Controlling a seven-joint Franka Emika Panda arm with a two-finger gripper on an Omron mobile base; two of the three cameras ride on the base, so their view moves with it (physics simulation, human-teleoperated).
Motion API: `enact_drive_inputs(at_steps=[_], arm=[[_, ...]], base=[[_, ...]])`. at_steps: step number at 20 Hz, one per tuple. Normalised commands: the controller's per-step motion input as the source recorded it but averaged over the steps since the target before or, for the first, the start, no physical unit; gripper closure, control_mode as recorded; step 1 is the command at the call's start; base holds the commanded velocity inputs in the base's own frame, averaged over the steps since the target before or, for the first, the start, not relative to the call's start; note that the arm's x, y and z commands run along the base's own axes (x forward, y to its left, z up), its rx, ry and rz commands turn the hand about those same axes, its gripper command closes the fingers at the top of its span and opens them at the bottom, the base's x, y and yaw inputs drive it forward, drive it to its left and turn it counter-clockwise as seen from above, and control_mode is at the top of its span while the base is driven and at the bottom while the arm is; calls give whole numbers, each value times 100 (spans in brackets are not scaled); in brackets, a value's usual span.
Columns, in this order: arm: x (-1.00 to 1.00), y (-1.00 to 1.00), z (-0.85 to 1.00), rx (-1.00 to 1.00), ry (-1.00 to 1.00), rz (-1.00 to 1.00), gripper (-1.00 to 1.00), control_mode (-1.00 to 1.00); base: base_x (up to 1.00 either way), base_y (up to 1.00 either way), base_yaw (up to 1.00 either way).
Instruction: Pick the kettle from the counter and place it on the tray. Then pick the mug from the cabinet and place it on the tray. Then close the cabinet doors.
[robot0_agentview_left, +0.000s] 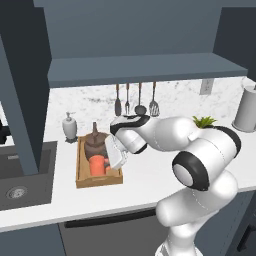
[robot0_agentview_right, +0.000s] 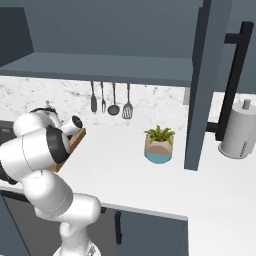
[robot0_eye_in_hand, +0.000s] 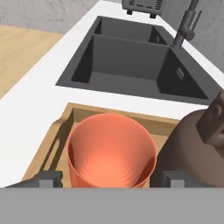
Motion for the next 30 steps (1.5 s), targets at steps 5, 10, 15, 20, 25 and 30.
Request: enact_drive_inputs(at_steps=[5,10,15,20,25,30], arm=[[-20,-8,4,0,-4,0,-100,-100],[-52,-34,35,0,-1,-1,-100,-100],[-49,-29,45,0,6,-7,-100,-100],[-18,-19,82,0,15,-13,-100,-100],[-5,-5,20,-2,24,-26,-100,-100],[-2,0,0,0,1,-2,-100,-100]], base=[[0,0,0],[0,0,0],[0,0,0],[0,0,0],[0,0,0],[0,0,0]])
